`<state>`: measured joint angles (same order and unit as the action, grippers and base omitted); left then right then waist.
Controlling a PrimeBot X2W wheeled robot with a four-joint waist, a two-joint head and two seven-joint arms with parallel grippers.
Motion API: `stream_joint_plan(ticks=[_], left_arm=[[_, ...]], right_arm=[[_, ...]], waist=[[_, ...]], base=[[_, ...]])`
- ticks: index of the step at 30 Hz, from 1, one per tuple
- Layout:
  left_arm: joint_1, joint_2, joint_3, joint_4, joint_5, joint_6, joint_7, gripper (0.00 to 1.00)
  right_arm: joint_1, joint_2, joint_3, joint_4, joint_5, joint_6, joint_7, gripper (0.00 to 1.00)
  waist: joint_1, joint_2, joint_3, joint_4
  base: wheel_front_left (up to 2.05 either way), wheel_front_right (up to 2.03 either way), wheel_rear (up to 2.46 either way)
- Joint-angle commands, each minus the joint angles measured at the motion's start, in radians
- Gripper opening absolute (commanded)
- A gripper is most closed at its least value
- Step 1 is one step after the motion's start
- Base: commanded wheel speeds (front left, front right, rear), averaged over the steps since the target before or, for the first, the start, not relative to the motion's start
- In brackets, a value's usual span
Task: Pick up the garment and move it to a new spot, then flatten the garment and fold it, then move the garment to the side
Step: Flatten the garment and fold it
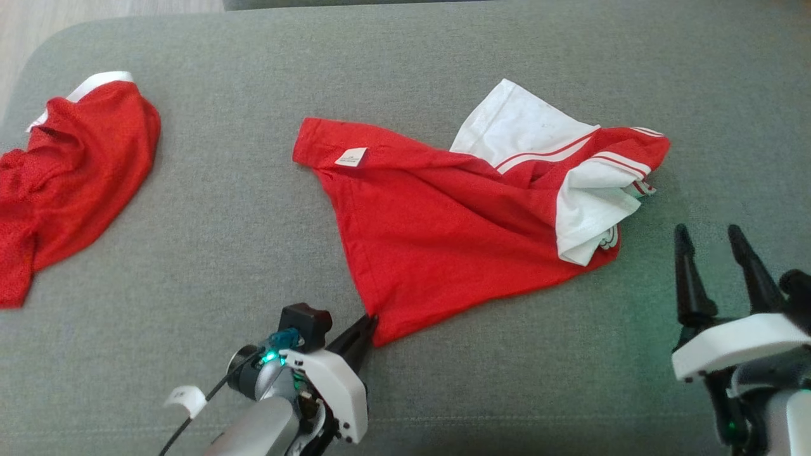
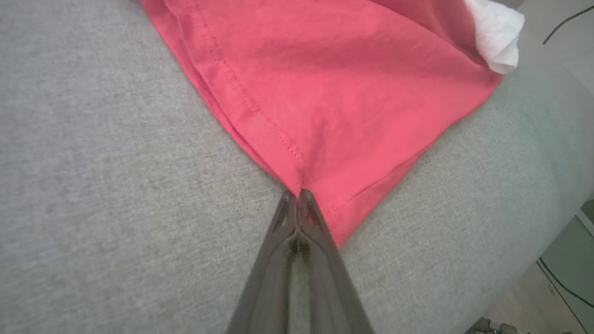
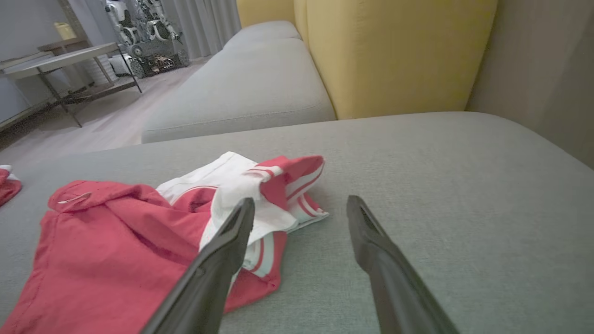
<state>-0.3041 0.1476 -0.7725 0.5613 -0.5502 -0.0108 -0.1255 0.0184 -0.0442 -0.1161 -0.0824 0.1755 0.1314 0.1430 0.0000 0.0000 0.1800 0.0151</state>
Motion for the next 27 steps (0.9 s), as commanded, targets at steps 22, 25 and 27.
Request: stream_joint_plan(ticks=[22,25,27], left_arm=[[-0.119,-0.018,-0.001,0.055,0.012,-0.038,-0.084,0.00],[-0.123,-0.018,0.000,0.058,0.013,-0.038,-0.092,0.00],[-0.126,-0.017,0.001,0.058,0.013,-0.037,-0.097,0.00]], right_arm=[[-0.319,-0.016,-0.009,0.374,0.028,-0.001,0.147,1.00],[-0.339,-0.017,-0.004,0.406,0.050,-0.001,0.148,0.47],[-0.346,-0.020,0.001,0.411,0.054,-0.001,0.133,0.00]], waist=[[0.0000,0.0000,0.063,0.081],[0.0000,0.0000,0.069,0.087],[0.0000,0.0000,0.071,0.089]], base=[[0.00,0.00,0.00],[0.00,0.00,0.00],[0.00,0.00,0.00]])
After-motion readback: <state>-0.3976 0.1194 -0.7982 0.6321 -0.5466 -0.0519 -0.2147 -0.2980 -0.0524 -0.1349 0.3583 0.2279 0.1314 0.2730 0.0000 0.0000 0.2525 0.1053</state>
